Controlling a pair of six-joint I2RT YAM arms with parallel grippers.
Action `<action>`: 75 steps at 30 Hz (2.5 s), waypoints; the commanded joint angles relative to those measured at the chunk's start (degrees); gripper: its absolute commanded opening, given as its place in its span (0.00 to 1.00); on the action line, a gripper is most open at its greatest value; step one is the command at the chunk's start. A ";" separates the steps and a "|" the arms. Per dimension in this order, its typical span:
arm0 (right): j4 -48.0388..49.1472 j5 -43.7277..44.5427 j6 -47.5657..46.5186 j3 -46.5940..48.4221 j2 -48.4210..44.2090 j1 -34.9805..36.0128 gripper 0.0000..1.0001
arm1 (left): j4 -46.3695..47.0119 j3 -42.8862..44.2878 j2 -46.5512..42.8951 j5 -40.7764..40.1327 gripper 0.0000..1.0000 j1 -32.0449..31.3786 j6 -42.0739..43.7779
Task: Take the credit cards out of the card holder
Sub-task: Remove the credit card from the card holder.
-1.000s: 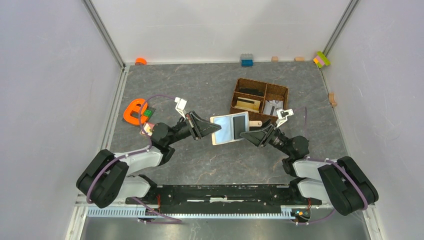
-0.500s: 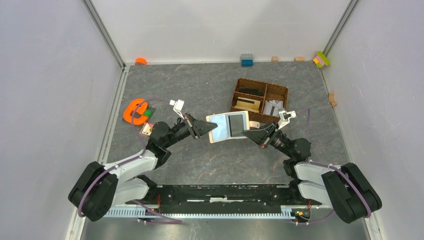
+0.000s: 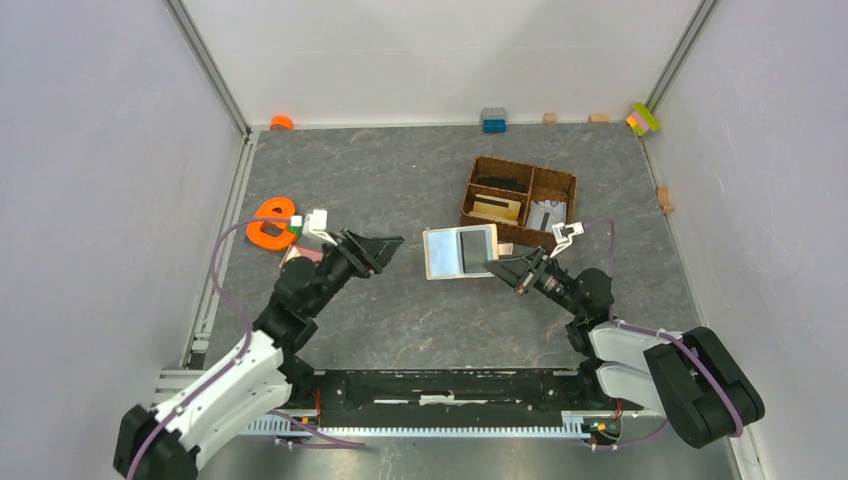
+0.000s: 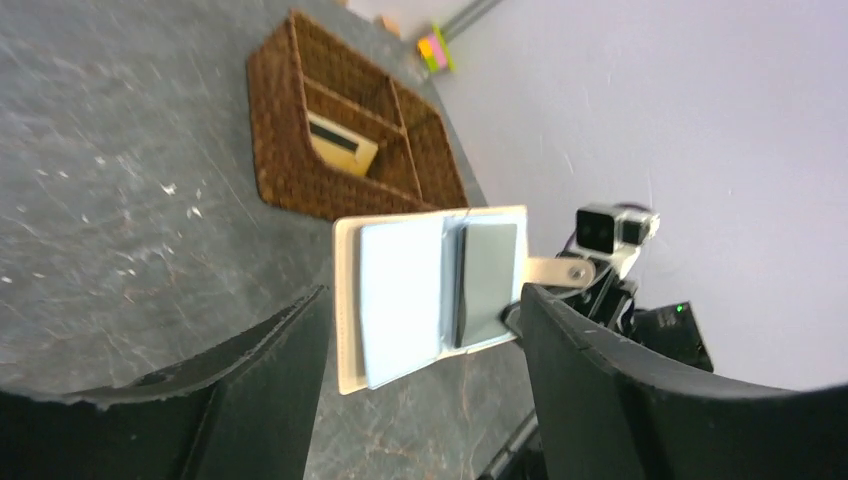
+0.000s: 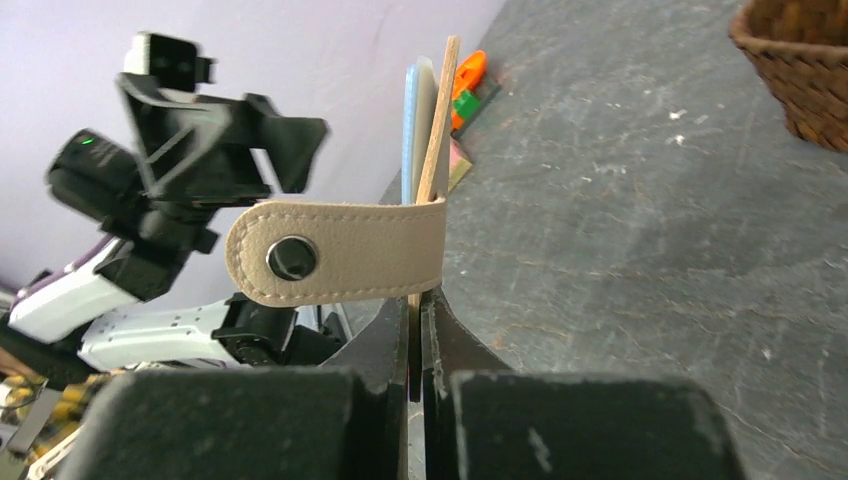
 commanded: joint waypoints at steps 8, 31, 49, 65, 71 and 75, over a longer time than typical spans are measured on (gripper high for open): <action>-3.62 1.71 -2.90 1.68 -0.14 -0.22 0.00 | 8.53 -4.18 -5.54 1.48 0.77 0.28 4.89; 2.19 -1.65 1.84 0.97 -1.21 1.41 0.00 | 26.66 -0.03 19.34 19.14 0.40 -2.84 -6.44; 8.76 -4.30 4.24 2.16 4.43 3.70 0.00 | 30.50 5.54 31.72 26.87 0.39 -3.48 -6.05; 18.59 -6.62 9.03 3.08 11.04 6.02 0.00 | 38.98 5.92 36.66 30.95 0.29 -3.49 -11.41; 11.46 -5.37 4.85 3.43 8.14 5.99 0.00 | 26.04 6.94 32.84 26.56 0.38 -3.40 -6.20; 10.08 -4.99 3.67 3.39 6.88 6.00 0.00 | 26.24 7.55 34.42 27.52 0.38 -3.40 -7.43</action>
